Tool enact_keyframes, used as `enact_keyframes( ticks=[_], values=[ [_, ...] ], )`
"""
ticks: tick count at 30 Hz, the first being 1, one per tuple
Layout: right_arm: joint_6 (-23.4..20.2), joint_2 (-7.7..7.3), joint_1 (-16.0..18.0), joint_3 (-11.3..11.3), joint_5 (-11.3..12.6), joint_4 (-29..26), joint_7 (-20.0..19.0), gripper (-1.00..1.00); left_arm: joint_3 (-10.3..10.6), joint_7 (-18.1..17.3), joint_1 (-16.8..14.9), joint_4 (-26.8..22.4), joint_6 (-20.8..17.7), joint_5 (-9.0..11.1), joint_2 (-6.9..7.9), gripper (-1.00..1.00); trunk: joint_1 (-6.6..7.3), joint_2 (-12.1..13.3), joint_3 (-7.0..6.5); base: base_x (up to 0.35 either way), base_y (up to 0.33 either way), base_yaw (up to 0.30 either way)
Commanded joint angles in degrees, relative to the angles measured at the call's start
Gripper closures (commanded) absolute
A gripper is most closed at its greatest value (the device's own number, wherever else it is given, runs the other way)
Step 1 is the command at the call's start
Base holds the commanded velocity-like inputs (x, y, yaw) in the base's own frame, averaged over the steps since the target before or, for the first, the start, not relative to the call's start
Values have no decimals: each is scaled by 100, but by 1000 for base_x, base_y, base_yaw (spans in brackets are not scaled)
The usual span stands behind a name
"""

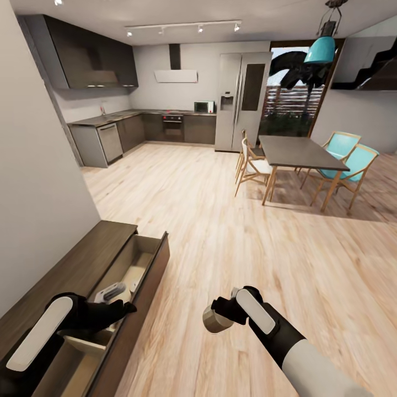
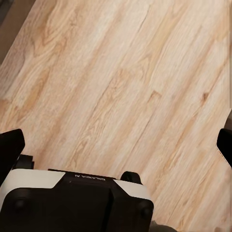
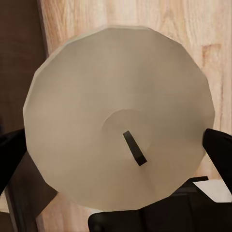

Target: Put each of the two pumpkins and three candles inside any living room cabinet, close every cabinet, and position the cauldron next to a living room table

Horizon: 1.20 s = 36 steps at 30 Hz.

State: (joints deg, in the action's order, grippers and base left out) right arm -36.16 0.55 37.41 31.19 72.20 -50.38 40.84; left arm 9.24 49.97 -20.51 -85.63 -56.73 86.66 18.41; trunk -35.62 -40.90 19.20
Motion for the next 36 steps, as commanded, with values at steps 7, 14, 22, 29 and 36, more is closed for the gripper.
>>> enact_keyframes(
  ticks=[7, 14, 22, 29, 36],
  values=[
    [4, 3, 7, 10, 46, -7, 47, 100, 8, 57, -6, -6, -2, 47, 4, -100, -5, -7, 8, 325, -99, 0],
    [4, 6, 7, 10, 48, -7, 55, 100, 8, 57, -6, -6, 1, 44, 12, -100, -5, -7, 8, 325, -99, 0],
    [4, 6, 5, 10, 45, -7, 56, 100, 8, 57, -6, -6, 0, 44, 13, -100, -5, -7, 8, 322, -106, 0],
    [4, 7, 4, 10, 45, -7, 56, 100, 8, 57, -6, -6, 0, 44, 13, -100, -5, -7, 8, 319, -112, 7],
    [4, 7, 8, 10, 44, -7, 56, 100, 8, 57, -6, -6, 2, 44, 12, -100, -5, -7, 8, 318, -112, 131]
  ],
)
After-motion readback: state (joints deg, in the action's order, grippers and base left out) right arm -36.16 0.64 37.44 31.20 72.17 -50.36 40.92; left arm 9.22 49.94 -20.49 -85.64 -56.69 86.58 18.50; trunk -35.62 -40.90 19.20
